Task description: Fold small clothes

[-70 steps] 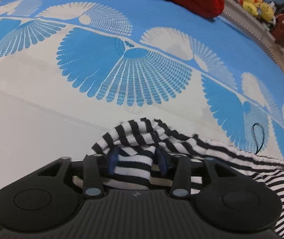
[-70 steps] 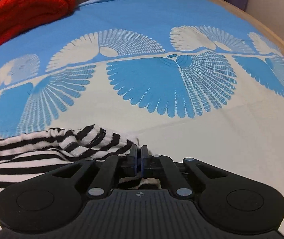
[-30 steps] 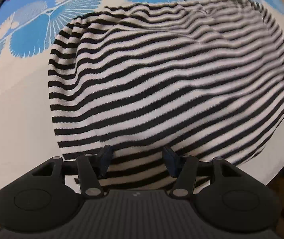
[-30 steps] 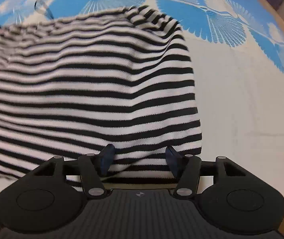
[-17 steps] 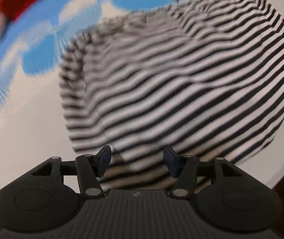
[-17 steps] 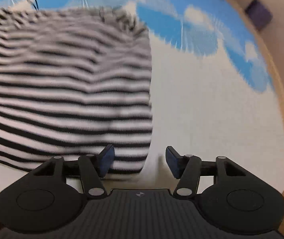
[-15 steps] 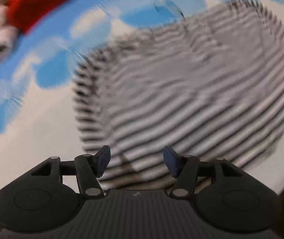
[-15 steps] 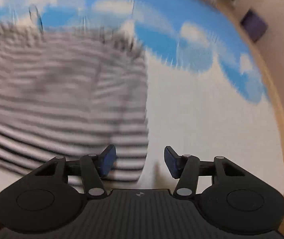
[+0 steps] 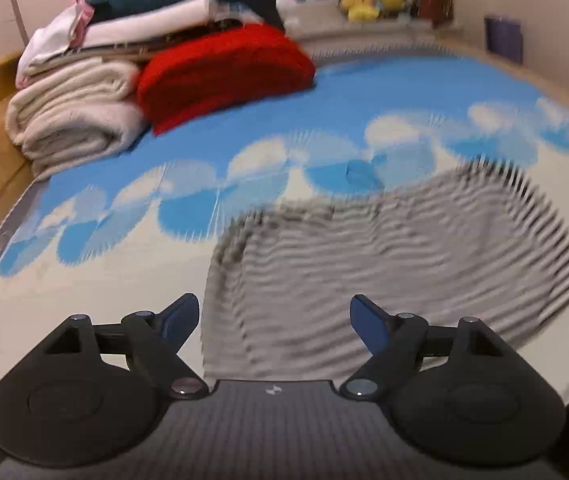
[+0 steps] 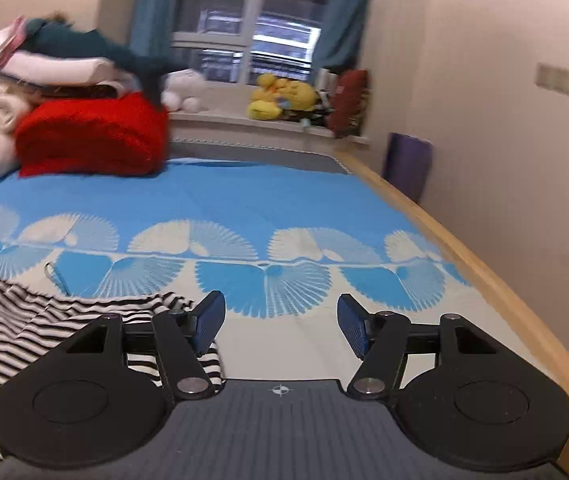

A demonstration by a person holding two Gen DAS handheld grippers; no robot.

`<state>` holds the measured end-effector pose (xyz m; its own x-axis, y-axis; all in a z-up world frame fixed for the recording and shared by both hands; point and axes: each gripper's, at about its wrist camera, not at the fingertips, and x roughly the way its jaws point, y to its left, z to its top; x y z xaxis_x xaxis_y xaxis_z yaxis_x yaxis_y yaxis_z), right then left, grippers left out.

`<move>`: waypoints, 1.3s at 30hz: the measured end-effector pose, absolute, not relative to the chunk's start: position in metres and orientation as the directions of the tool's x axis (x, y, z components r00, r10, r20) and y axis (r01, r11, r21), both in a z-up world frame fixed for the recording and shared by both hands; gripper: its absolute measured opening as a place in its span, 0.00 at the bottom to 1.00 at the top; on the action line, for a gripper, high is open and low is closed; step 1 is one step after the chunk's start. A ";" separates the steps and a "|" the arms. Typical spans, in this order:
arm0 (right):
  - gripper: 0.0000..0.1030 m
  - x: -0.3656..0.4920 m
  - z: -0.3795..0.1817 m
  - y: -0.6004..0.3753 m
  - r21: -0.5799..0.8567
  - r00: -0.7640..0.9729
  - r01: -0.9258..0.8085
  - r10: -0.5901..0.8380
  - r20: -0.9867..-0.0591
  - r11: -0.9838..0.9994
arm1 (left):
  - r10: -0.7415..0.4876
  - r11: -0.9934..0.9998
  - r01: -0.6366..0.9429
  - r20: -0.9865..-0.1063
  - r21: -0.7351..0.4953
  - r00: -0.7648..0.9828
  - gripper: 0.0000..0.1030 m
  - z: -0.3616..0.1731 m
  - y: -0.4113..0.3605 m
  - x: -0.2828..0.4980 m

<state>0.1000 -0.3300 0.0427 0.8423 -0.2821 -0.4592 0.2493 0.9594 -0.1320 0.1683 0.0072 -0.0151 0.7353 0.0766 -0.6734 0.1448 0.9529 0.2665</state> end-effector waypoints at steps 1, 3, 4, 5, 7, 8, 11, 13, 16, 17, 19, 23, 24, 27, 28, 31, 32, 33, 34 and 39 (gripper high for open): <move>0.62 0.100 0.037 -0.334 -0.128 0.837 0.259 -0.289 -0.465 0.957 | 0.085 0.953 0.142 -0.684 0.269 0.725 0.83 -0.029 0.008 0.163; 0.62 0.101 0.026 -0.337 -0.125 0.819 0.266 -0.292 -0.493 0.956 | 0.108 0.948 0.152 -0.733 0.279 0.672 0.72 -0.060 0.010 0.158; 0.62 0.101 0.022 -0.340 -0.116 0.818 0.263 -0.285 -0.499 0.958 | 0.139 0.947 0.147 -0.775 0.287 0.616 0.66 -0.071 0.010 0.161; 0.62 0.098 0.019 -0.340 -0.105 0.819 0.257 -0.274 -0.504 0.961 | 0.133 0.955 0.138 -0.791 0.264 0.597 0.59 -0.073 0.012 0.162; 0.63 0.092 0.008 -0.345 -0.076 0.814 0.255 -0.256 -0.521 0.964 | 0.096 0.962 0.140 -0.775 0.233 0.625 0.60 -0.068 0.014 0.160; 0.63 0.089 0.003 -0.346 -0.054 0.808 0.266 -0.254 -0.532 0.962 | 0.101 0.956 0.150 -0.760 0.253 0.642 0.59 -0.066 0.013 0.160; 0.63 0.088 0.000 -0.346 -0.005 0.800 0.274 -0.231 -0.555 0.962 | 0.129 0.951 0.139 -0.761 0.277 0.636 0.50 -0.071 0.014 0.161; 0.63 0.088 -0.004 -0.340 -0.031 0.798 0.249 -0.223 -0.561 0.968 | 0.117 0.961 0.128 -0.781 0.245 0.614 0.45 -0.072 0.018 0.166; 0.63 0.086 -0.005 -0.332 -0.066 0.810 0.209 -0.211 -0.547 0.976 | 0.115 0.966 0.117 -0.784 0.232 0.610 0.42 -0.076 0.021 0.172; 0.63 0.086 -0.005 -0.330 -0.073 0.812 0.200 -0.207 -0.545 0.977 | 0.113 0.966 0.115 -0.783 0.229 0.611 0.42 -0.077 0.021 0.172; 0.63 0.086 -0.005 -0.328 -0.081 0.814 0.187 -0.201 -0.546 0.979 | 0.109 0.969 0.110 -0.782 0.222 0.614 0.42 -0.080 0.023 0.170; 0.63 0.089 -0.005 -0.327 -0.082 0.810 0.186 -0.199 -0.552 0.979 | 0.105 0.972 0.103 -0.782 0.211 0.614 0.42 -0.082 0.024 0.174; 0.63 0.090 -0.005 -0.327 -0.079 0.808 0.188 -0.200 -0.554 0.979 | 0.104 0.973 0.101 -0.784 0.208 0.612 0.42 -0.083 0.025 0.175; 0.63 0.090 -0.006 -0.328 -0.071 0.805 0.196 -0.201 -0.559 0.978 | 0.103 0.976 0.092 -0.787 0.199 0.608 0.42 -0.083 0.026 0.175; 0.63 0.090 -0.006 -0.329 -0.071 0.803 0.197 -0.202 -0.560 0.978 | 0.101 0.977 0.089 -0.788 0.194 0.608 0.42 -0.082 0.026 0.176; 0.63 0.090 -0.007 -0.327 -0.077 0.803 0.193 -0.203 -0.560 0.978 | 0.096 0.981 0.077 -0.790 0.179 0.606 0.42 -0.081 0.029 0.176; 0.63 0.089 -0.007 -0.326 -0.080 0.804 0.192 -0.204 -0.559 0.978 | 0.095 0.982 0.073 -0.790 0.174 0.605 0.42 -0.080 0.029 0.176; 0.63 0.089 -0.007 -0.325 -0.084 0.804 0.189 -0.203 -0.559 0.978 | 0.094 0.983 0.070 -0.791 0.171 0.605 0.42 -0.080 0.029 0.176; 0.63 0.089 -0.007 -0.325 -0.087 0.804 0.186 -0.203 -0.558 0.979 | 0.093 0.983 0.068 -0.792 0.168 0.604 0.42 -0.080 0.030 0.176; 0.63 0.088 -0.007 -0.321 -0.107 0.809 0.177 -0.207 -0.550 0.978 | 0.091 0.985 0.061 -0.793 0.160 0.603 0.42 -0.079 0.031 0.176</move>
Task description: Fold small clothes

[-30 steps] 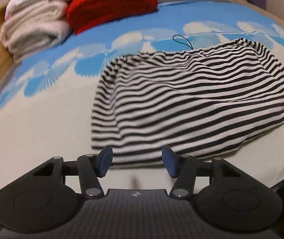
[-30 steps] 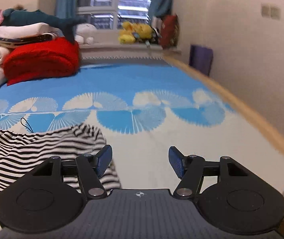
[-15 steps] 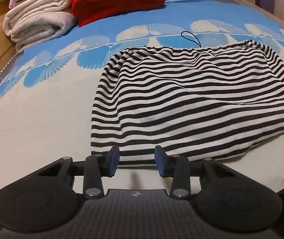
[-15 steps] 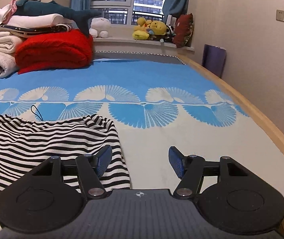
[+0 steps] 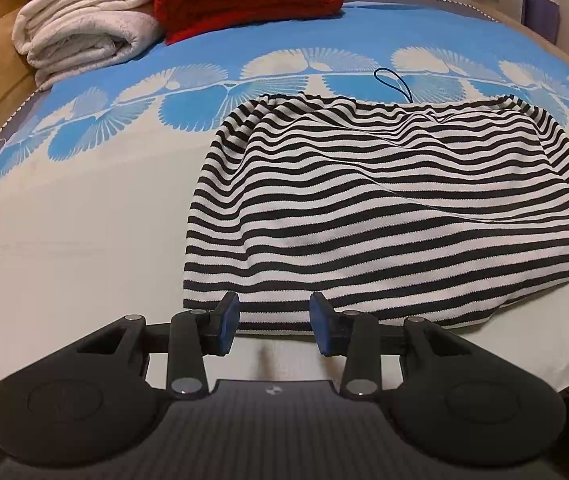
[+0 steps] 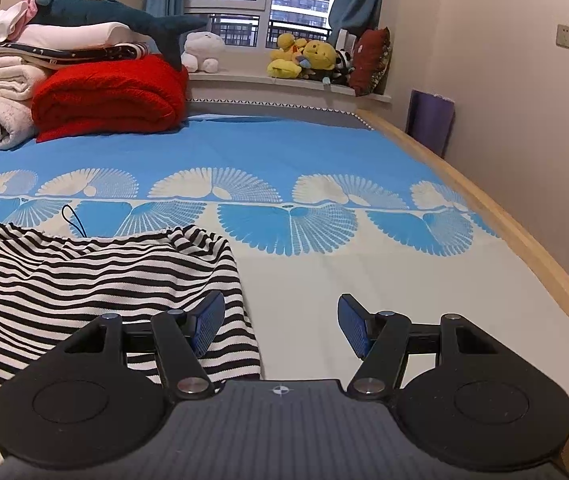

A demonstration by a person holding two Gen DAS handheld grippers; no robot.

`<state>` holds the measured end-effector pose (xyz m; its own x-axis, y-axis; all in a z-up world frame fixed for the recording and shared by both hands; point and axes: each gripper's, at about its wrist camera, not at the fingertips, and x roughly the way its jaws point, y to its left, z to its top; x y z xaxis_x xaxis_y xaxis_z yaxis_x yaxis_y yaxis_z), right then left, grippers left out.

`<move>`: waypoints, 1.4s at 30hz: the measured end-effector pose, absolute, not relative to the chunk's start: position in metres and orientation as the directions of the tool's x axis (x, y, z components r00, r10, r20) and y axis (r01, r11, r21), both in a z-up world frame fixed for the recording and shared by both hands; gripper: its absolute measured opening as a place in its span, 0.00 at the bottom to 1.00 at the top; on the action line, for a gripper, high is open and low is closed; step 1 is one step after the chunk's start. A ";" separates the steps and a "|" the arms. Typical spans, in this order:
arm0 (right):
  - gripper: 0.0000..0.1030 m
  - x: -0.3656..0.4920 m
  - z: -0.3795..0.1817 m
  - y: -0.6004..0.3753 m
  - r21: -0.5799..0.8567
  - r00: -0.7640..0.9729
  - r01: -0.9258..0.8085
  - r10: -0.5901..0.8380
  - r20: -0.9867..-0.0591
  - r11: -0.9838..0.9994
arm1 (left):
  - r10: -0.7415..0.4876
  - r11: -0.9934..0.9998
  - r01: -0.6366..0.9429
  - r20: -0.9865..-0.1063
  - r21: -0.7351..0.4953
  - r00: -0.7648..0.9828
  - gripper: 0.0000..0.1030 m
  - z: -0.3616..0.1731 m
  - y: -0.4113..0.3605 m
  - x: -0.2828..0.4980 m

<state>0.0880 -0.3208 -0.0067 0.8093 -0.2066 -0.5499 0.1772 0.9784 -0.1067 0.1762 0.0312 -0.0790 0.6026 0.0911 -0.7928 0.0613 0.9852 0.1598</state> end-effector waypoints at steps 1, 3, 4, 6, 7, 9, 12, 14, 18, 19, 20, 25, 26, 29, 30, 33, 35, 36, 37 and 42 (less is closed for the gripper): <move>0.63 0.088 -0.006 -0.320 -0.111 0.812 0.176 -0.208 -0.545 0.978 | 0.091 0.986 0.059 -0.793 0.158 0.602 0.42 -0.079 0.032 0.176; 0.63 0.086 -0.003 -0.319 -0.120 0.822 0.167 -0.206 -0.532 0.979 | 0.091 0.987 0.054 -0.794 0.154 0.601 0.42 -0.079 0.033 0.176; 0.63 0.087 -0.002 -0.320 -0.118 0.825 0.162 -0.200 -0.529 0.980 | 0.091 0.987 0.050 -0.795 0.151 0.600 0.42 -0.078 0.033 0.176; 0.63 0.088 0.005 -0.324 -0.112 0.832 0.146 -0.183 -0.524 0.983 | 0.090 0.989 0.038 -0.798 0.140 0.597 0.42 -0.078 0.036 0.177; 0.63 0.089 0.010 -0.326 -0.120 0.838 0.139 -0.181 -0.515 0.983 | 0.087 0.991 0.031 -0.800 0.131 0.594 0.42 -0.078 0.037 0.177; 0.63 0.091 0.022 -0.332 -0.153 0.855 0.133 -0.192 -0.482 0.979 | 0.076 0.995 0.014 -0.808 0.104 0.584 0.42 -0.079 0.041 0.179; 0.63 0.092 0.032 -0.346 -0.192 0.873 0.149 -0.220 -0.435 0.970 | 0.061 0.998 -0.036 -0.822 0.049 0.566 0.42 -0.080 0.052 0.184; 0.63 0.092 0.027 -0.359 -0.160 0.866 0.194 -0.246 -0.435 0.968 | 0.040 0.995 -0.102 -0.837 -0.019 0.546 0.42 -0.081 0.067 0.189; 0.62 0.092 0.023 -0.374 -0.072 0.851 0.270 -0.272 -0.448 0.960 | -0.009 0.955 -0.249 -0.859 -0.159 0.513 0.42 -0.086 0.099 0.196; 0.62 0.091 0.023 -0.375 -0.069 0.853 0.268 -0.270 -0.447 0.961 | -0.029 0.938 -0.284 -0.864 -0.197 0.502 0.42 -0.089 0.107 0.198; 0.62 0.090 0.022 -0.375 -0.066 0.855 0.262 -0.263 -0.446 0.963 | -0.043 0.926 -0.307 -0.868 -0.221 0.494 0.42 -0.091 0.112 0.199; 0.62 0.092 0.021 -0.373 -0.056 0.869 0.215 -0.217 -0.445 0.975 | -0.065 0.863 -0.421 -0.888 -0.279 0.455 0.48 -0.103 0.130 0.207; 0.62 0.094 0.020 -0.373 -0.058 0.868 0.209 -0.212 -0.449 0.976 | -0.064 0.849 -0.445 -0.892 -0.284 0.447 0.49 -0.105 0.133 0.209; 0.62 0.098 0.019 -0.372 -0.060 0.867 0.198 -0.203 -0.456 0.978 | -0.062 0.818 -0.498 -0.904 -0.289 0.423 0.49 -0.113 0.138 0.216; 0.62 0.099 0.018 -0.373 -0.060 0.867 0.195 -0.201 -0.457 0.979 | -0.054 0.812 -0.511 -0.908 -0.283 0.416 0.49 -0.115 0.138 0.219; 0.62 0.100 0.018 -0.377 -0.050 0.866 0.194 -0.195 -0.460 0.980 | -0.040 0.799 -0.539 -0.918 -0.267 0.395 0.50 -0.123 0.135 0.223; 0.62 0.099 0.018 -0.381 -0.040 0.865 0.199 -0.194 -0.462 0.979 | -0.023 0.797 -0.551 -0.923 -0.249 0.383 0.51 -0.127 0.133 0.224; 0.62 0.100 0.017 -0.384 -0.033 0.864 0.202 -0.194 -0.464 0.979 | -0.012 0.800 -0.550 -0.924 -0.238 0.383 0.52 -0.128 0.131 0.225; 0.62 0.100 0.017 -0.386 -0.026 0.863 0.207 -0.195 -0.467 0.978 | -0.001 0.806 -0.547 -0.924 -0.228 0.383 0.52 -0.128 0.129 0.225; 0.62 0.099 0.015 -0.401 0.026 0.852 0.248 -0.205 -0.482 0.969 | 0.031 0.808 -0.552 -0.922 -0.205 0.387 0.54 -0.130 0.125 0.227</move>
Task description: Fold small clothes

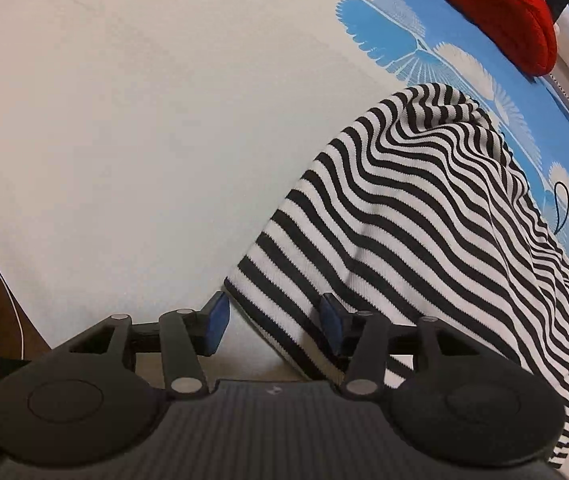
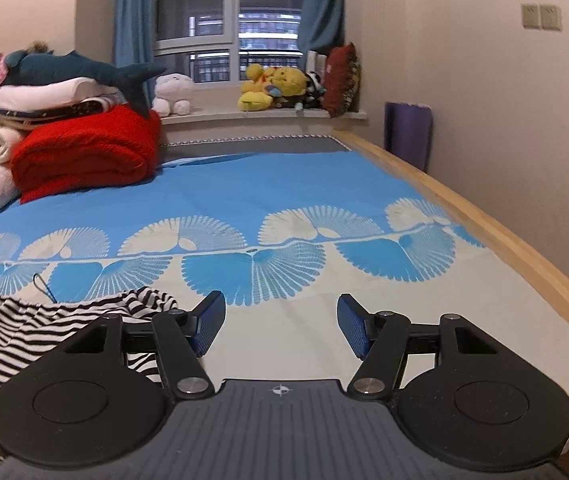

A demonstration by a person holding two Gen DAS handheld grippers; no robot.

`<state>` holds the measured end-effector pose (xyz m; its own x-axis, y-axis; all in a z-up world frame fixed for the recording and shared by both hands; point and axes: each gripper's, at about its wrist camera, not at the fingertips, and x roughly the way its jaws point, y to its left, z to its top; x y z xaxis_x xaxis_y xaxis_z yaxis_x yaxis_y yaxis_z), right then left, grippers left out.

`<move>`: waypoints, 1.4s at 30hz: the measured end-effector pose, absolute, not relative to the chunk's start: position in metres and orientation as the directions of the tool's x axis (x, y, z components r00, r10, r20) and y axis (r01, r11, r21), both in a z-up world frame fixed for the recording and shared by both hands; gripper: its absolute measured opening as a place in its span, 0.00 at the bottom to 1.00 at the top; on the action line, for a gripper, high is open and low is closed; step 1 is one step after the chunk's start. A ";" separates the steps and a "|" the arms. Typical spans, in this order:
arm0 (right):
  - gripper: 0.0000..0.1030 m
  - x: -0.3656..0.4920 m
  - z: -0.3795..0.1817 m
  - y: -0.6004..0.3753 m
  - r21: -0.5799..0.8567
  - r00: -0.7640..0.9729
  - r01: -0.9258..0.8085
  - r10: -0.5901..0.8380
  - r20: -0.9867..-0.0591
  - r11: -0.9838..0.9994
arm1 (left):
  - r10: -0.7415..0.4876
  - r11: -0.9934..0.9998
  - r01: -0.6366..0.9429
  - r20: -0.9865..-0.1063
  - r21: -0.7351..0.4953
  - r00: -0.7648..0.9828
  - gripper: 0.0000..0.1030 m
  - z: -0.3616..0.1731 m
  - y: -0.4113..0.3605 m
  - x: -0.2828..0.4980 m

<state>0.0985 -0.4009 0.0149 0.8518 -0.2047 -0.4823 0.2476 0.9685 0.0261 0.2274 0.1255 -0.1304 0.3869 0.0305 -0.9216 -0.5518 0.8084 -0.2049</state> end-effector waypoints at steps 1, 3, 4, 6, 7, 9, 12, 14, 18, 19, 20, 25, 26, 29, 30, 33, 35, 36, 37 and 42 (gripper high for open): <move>0.62 0.099 0.014 -0.403 0.035 0.849 0.256 -0.207 -0.485 0.966 | 0.037 0.810 -0.551 -0.921 -0.200 0.388 0.54 -0.130 0.125 0.229; 0.62 0.098 0.013 -0.407 0.047 0.844 0.272 -0.215 -0.491 0.961 | 0.055 0.821 -0.542 -0.919 -0.182 0.391 0.51 -0.131 0.121 0.230; 0.62 0.098 0.013 -0.408 0.049 0.842 0.278 -0.219 -0.493 0.959 | 0.065 0.827 -0.535 -0.917 -0.170 0.393 0.50 -0.131 0.120 0.231; 0.62 0.098 0.012 -0.408 0.045 0.838 0.285 -0.226 -0.497 0.957 | 0.080 0.839 -0.523 -0.915 -0.153 0.396 0.35 -0.130 0.116 0.232; 0.62 0.098 0.012 -0.408 0.041 0.836 0.288 -0.230 -0.498 0.957 | 0.083 0.842 -0.517 -0.912 -0.150 0.401 0.29 -0.129 0.115 0.232; 0.62 0.098 0.011 -0.406 0.029 0.833 0.289 -0.236 -0.501 0.957 | 0.086 0.849 -0.508 -0.908 -0.149 0.410 0.05 -0.128 0.116 0.231; 0.62 0.098 0.011 -0.402 0.010 0.832 0.286 -0.243 -0.499 0.958 | 0.099 0.870 -0.474 -0.893 -0.137 0.439 0.03 -0.120 0.115 0.228; 0.62 0.098 0.012 -0.399 0.002 0.831 0.287 -0.248 -0.498 0.958 | 0.103 0.879 -0.455 -0.876 -0.141 0.471 0.02 -0.111 0.116 0.223; 0.62 0.100 0.013 -0.394 -0.001 0.829 0.300 -0.262 -0.494 0.954 | 0.071 0.877 -0.435 -0.840 -0.205 0.538 0.02 -0.094 0.131 0.210; 0.62 0.101 0.014 -0.392 0.003 0.829 0.306 -0.265 -0.492 0.952 | 0.066 0.877 -0.430 -0.833 -0.214 0.549 0.02 -0.090 0.135 0.206; 0.62 0.101 0.014 -0.391 0.009 0.830 0.311 -0.267 -0.490 0.950 | 0.065 0.878 -0.426 -0.826 -0.219 0.560 0.02 -0.087 0.139 0.203; 0.62 0.104 0.016 -0.385 0.024 0.831 0.321 -0.270 -0.486 0.947 | 0.153 0.886 -0.445 -0.825 -0.128 0.543 0.02 -0.084 0.154 0.193; 0.62 0.105 0.015 -0.384 0.022 0.832 0.320 -0.269 -0.486 0.947 | 0.165 0.884 -0.454 -0.833 -0.112 0.528 0.02 -0.085 0.157 0.192; 0.62 0.107 0.014 -0.381 0.006 0.830 0.312 -0.269 -0.488 0.950 | 0.181 0.887 -0.453 -0.836 -0.088 0.517 0.02 -0.085 0.158 0.191; 0.62 0.107 0.014 -0.381 0.002 0.830 0.312 -0.271 -0.488 0.950 | 0.194 0.894 -0.443 -0.830 -0.071 0.523 0.02 -0.083 0.154 0.191; 0.62 0.105 0.015 -0.387 0.010 0.827 0.330 -0.284 -0.485 0.944 | 0.260 0.926 -0.376 -0.792 0.041 0.553 0.02 -0.065 0.122 0.195; 0.62 0.103 0.016 -0.394 0.017 0.820 0.362 -0.309 -0.481 0.932 | 0.279 0.942 -0.322 -0.752 0.094 0.597 0.02 -0.047 0.091 0.200; 0.62 0.102 0.016 -0.398 0.012 0.815 0.381 -0.330 -0.477 0.924 | 0.281 0.949 -0.292 -0.730 0.117 0.623 0.02 -0.037 0.074 0.203; 0.62 0.100 0.016 -0.401 0.006 0.810 0.398 -0.348 -0.472 0.918 | 0.277 0.957 -0.254 -0.703 0.140 0.655 0.02 -0.026 0.051 0.205; 0.62 0.091 0.019 -0.422 0.018 0.799 0.468 -0.414 -0.436 0.884 | 0.070 0.988 0.025 -0.578 0.155 0.813 0.02 0.015 -0.087 0.199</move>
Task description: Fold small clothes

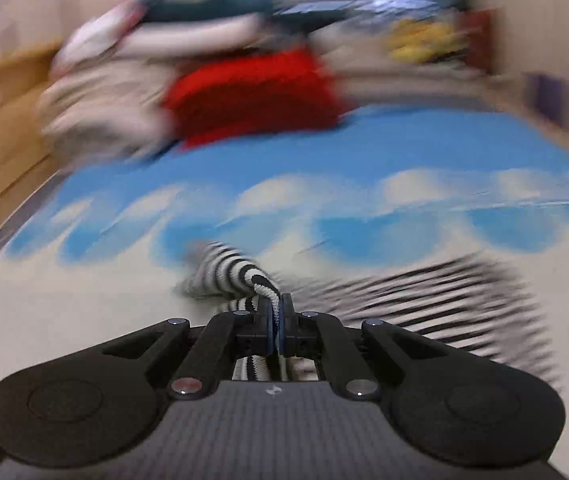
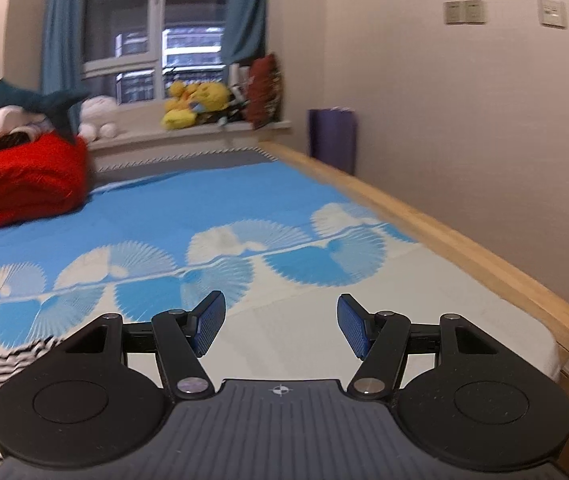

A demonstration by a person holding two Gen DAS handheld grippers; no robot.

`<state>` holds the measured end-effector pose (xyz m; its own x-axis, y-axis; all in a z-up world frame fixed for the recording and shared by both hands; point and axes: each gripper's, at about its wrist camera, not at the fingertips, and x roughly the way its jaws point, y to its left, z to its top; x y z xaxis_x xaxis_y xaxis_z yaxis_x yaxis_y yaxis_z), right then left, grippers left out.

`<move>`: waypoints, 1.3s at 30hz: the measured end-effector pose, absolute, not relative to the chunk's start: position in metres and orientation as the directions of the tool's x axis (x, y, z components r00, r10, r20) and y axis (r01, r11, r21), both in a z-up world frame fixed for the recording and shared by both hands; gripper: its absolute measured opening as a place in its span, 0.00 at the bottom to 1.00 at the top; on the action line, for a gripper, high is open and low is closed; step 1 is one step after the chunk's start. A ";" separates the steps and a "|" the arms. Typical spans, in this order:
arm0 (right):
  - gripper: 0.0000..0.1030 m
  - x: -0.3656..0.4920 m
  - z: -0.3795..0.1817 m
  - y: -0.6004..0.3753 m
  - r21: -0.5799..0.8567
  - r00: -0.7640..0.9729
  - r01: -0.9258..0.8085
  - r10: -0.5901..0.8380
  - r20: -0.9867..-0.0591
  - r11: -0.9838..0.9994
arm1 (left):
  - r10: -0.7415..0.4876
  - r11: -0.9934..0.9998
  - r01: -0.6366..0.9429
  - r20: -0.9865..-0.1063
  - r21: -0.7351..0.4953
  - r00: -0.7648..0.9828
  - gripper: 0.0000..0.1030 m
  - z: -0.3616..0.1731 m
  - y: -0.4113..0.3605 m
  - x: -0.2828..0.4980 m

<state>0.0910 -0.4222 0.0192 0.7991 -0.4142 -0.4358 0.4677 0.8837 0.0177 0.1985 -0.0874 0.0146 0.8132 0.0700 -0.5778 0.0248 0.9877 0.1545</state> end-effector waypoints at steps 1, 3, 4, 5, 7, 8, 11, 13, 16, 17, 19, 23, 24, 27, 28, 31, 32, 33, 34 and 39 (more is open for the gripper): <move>0.62 0.089 0.020 -0.426 0.022 0.799 0.476 -0.422 -0.429 0.879 | -0.009 0.986 0.102 -0.569 0.132 0.822 0.02 0.017 -0.120 0.193; 0.62 0.087 0.019 -0.434 0.033 0.796 0.490 -0.432 -0.424 0.871 | -0.138 0.968 0.233 -0.567 0.098 0.812 0.02 0.009 -0.175 0.183; 0.62 0.086 0.018 -0.439 0.047 0.795 0.496 -0.431 -0.426 0.867 | -0.193 0.949 0.300 -0.569 0.099 0.800 0.02 0.001 -0.199 0.177; 0.62 0.085 0.018 -0.443 0.066 0.795 0.500 -0.428 -0.429 0.863 | -0.251 0.920 0.377 -0.579 0.106 0.776 0.02 -0.011 -0.225 0.169; 0.62 0.086 0.016 -0.448 0.095 0.799 0.499 -0.414 -0.435 0.862 | -0.355 0.849 0.520 -0.636 0.087 0.686 0.03 -0.041 -0.267 0.157; 0.62 0.088 0.016 -0.449 0.103 0.802 0.494 -0.406 -0.437 0.864 | -0.390 0.812 0.581 -0.688 0.057 0.613 0.04 -0.058 -0.281 0.155; 0.62 0.094 0.013 -0.450 0.118 0.816 0.458 -0.364 -0.449 0.881 | -0.437 0.753 0.655 -0.789 -0.058 0.433 0.08 -0.089 -0.296 0.156; 0.62 0.100 0.010 -0.448 0.126 0.829 0.410 -0.312 -0.465 0.903 | -0.485 0.736 0.669 -0.768 -0.101 0.418 0.16 -0.081 -0.280 0.157; 0.62 0.114 0.004 -0.440 0.148 0.842 0.303 -0.192 -0.505 0.941 | -0.514 0.727 0.680 -0.735 -0.099 0.442 0.30 -0.058 -0.239 0.160; 0.62 0.120 0.000 -0.437 0.167 0.838 0.254 -0.131 -0.530 0.953 | -0.503 0.732 0.677 -0.730 -0.075 0.462 0.30 -0.050 -0.222 0.163; 0.62 0.132 -0.006 -0.432 0.224 0.818 0.177 -0.016 -0.576 0.958 | -0.466 0.753 0.657 -0.728 -0.029 0.502 0.30 -0.037 -0.190 0.170; 0.62 0.156 -0.019 -0.414 0.307 0.745 0.087 0.143 -0.651 0.948 | -0.407 0.812 0.584 -0.732 -0.016 0.546 0.30 -0.026 -0.132 0.192; 0.62 0.163 -0.023 -0.407 0.303 0.728 0.067 0.161 -0.667 0.950 | -0.393 0.827 0.562 -0.732 -0.017 0.556 0.30 -0.028 -0.121 0.196; 0.62 0.179 -0.037 -0.387 0.326 0.650 0.028 0.231 -0.724 0.945 | -0.377 0.878 0.472 -0.726 -0.082 0.575 0.30 -0.040 -0.084 0.204; 0.62 0.184 -0.042 -0.382 0.340 0.616 0.025 0.253 -0.746 0.940 | -0.380 0.891 0.437 -0.727 -0.121 0.572 0.30 -0.044 -0.074 0.201; 0.63 0.194 -0.058 -0.368 0.332 0.529 0.042 0.261 -0.807 0.942 | -0.365 0.916 0.359 -0.748 -0.182 0.554 0.30 -0.050 -0.062 0.207; 0.63 0.196 -0.064 -0.365 0.312 0.504 0.059 0.242 -0.829 0.948 | -0.383 0.908 0.375 -0.730 -0.187 0.566 0.33 -0.046 -0.063 0.207; 0.63 0.196 -0.070 -0.362 0.284 0.480 0.076 0.214 -0.851 0.956 | -0.400 0.899 0.397 -0.714 -0.184 0.574 0.40 -0.042 -0.063 0.206; 0.63 0.193 -0.074 -0.361 0.267 0.466 0.087 0.197 -0.863 0.960 | -0.407 0.894 0.410 -0.707 -0.179 0.578 0.43 -0.039 -0.063 0.206; 0.27 0.183 -0.075 -0.359 0.293 0.438 0.061 0.238 -0.867 0.954 | -0.426 0.884 0.420 -0.723 -0.204 0.545 0.48 -0.045 -0.069 0.212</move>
<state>0.1827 -0.3593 -0.0753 0.4384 0.2379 -0.8667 0.0611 0.9542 0.2928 0.2117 -0.0688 -0.0445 0.5448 -0.4257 -0.7225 0.4203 0.8842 -0.2040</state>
